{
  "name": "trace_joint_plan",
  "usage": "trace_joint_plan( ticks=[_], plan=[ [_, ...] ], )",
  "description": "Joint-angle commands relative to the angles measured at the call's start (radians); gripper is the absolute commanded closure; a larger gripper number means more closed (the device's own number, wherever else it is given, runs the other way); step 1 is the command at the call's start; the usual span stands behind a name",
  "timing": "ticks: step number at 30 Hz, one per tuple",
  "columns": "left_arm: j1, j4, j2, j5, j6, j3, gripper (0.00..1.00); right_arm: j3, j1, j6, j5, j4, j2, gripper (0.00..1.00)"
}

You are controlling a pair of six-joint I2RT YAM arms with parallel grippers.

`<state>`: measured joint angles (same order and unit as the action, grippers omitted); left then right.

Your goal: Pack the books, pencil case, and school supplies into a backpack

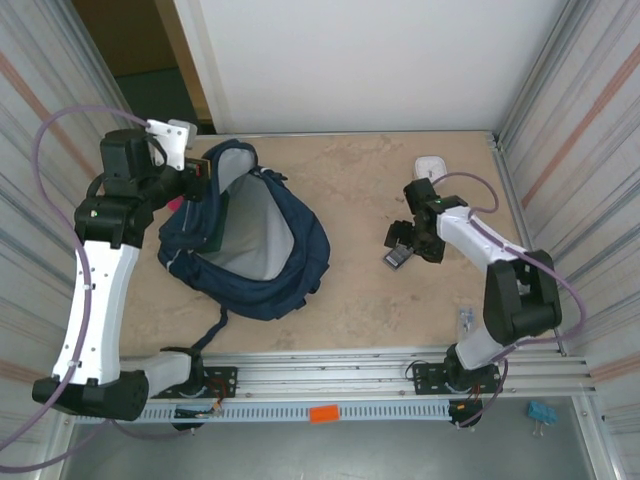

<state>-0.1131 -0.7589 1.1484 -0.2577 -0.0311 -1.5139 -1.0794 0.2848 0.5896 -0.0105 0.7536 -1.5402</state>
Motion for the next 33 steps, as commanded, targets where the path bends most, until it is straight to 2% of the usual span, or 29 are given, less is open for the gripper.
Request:
trace_joint_plan(
  ticks=[1,9,13,18,24,33],
  plan=[
    [-0.017,0.291,-0.102,-0.136,0.084,0.073,1.00,0.007,-0.014,-0.069,0.041,0.032,0.069,0.08],
    [-0.117,0.461,-0.169,-0.165,0.177,0.413,1.00,0.027,-0.044,-0.120,0.038,0.049,0.142,0.08],
    [-0.178,0.509,-0.178,-0.174,0.205,0.515,1.00,0.058,-0.044,-0.116,0.043,0.013,0.132,0.08],
    [-0.204,0.586,-0.220,-0.186,0.287,0.632,1.00,0.093,-0.016,-0.065,0.058,-0.055,0.084,0.08],
    [-0.208,0.558,-0.255,-0.160,0.273,0.664,1.00,0.044,0.034,-0.035,0.040,-0.080,-0.041,0.06],
    [-0.208,0.577,-0.238,-0.164,0.275,0.690,1.00,-0.070,0.052,0.008,0.004,0.010,-0.225,0.07]
  ],
)
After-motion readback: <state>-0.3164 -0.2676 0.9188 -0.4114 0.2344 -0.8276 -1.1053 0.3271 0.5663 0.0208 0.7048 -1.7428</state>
